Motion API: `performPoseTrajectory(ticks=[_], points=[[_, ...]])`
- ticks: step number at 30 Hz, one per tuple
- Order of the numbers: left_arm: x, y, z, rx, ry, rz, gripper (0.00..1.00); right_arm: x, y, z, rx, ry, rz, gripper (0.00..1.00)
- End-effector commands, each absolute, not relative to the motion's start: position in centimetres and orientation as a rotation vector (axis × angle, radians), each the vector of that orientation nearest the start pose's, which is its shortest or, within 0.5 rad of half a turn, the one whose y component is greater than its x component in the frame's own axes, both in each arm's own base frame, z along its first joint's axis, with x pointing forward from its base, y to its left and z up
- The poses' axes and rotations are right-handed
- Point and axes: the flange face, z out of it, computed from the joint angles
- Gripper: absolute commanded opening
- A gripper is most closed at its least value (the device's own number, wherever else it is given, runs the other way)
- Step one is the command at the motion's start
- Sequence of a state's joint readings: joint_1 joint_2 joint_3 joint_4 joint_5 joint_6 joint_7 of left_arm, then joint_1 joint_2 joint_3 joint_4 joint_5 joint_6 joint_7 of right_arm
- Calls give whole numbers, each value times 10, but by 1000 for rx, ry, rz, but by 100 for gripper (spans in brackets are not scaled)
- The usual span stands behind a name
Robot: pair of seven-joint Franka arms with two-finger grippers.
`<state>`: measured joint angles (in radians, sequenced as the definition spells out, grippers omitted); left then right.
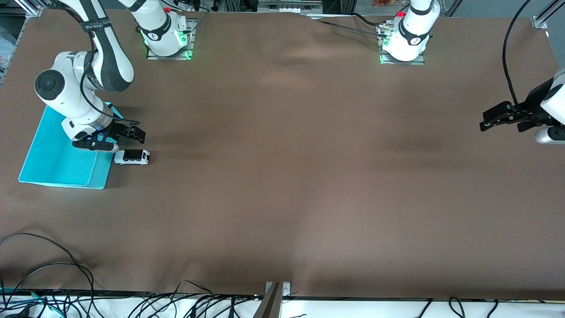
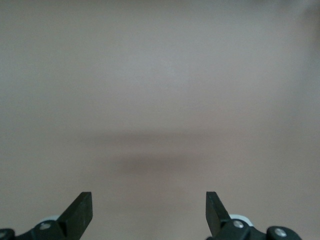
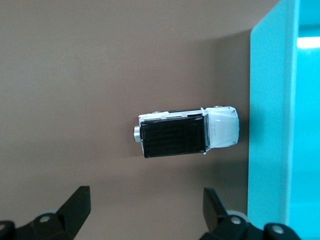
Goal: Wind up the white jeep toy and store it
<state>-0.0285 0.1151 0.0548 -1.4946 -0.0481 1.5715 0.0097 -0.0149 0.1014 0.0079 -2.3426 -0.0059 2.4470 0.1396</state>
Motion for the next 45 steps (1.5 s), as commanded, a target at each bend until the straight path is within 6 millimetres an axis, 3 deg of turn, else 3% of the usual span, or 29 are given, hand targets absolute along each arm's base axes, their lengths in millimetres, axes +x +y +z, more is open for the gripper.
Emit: performPoseTrajectory(ticks=[1, 8, 25, 36, 45], points=[[584, 12, 599, -3180, 9, 66, 100, 511, -5, 290, -3089, 578, -37, 100], [584, 13, 597, -3180, 4, 71, 100, 508, -6, 270, -2981, 980, -36, 100], [584, 14, 597, -3178, -1, 71, 100, 516, -15, 247, -2618, 1606, -179, 100], [584, 15, 596, -3178, -3, 73, 100, 517, -31, 214, -2488, 1789, -178, 100], [584, 15, 595, -3178, -3, 78, 100, 519, -36, 205, -2473, 1819, -166, 100]])
